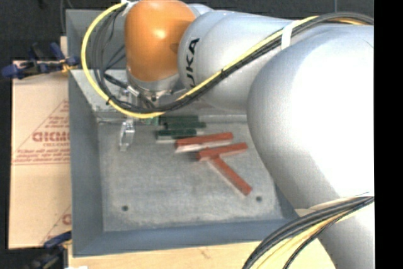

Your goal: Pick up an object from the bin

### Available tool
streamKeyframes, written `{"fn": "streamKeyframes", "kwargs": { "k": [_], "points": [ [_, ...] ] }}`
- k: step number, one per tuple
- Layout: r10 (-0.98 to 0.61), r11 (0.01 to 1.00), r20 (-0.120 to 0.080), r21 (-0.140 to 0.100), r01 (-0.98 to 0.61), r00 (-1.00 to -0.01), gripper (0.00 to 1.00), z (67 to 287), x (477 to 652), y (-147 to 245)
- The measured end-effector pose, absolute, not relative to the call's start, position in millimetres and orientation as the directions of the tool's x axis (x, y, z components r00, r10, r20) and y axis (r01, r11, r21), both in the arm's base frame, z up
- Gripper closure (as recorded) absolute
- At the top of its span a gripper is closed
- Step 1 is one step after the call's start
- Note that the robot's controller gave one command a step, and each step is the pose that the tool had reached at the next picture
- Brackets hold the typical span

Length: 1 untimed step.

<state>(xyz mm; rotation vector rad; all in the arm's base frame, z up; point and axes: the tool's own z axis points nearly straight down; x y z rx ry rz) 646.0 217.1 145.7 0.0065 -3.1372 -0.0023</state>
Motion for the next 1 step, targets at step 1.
{"fn": "streamKeyframes", "kwargs": {
  "k": [1],
  "points": [
    [-0.001, 1.000, -0.003, 0.003, -0.001, -1.000, 0.00, 151.1, 647.7, 216.3]
  ]
}}
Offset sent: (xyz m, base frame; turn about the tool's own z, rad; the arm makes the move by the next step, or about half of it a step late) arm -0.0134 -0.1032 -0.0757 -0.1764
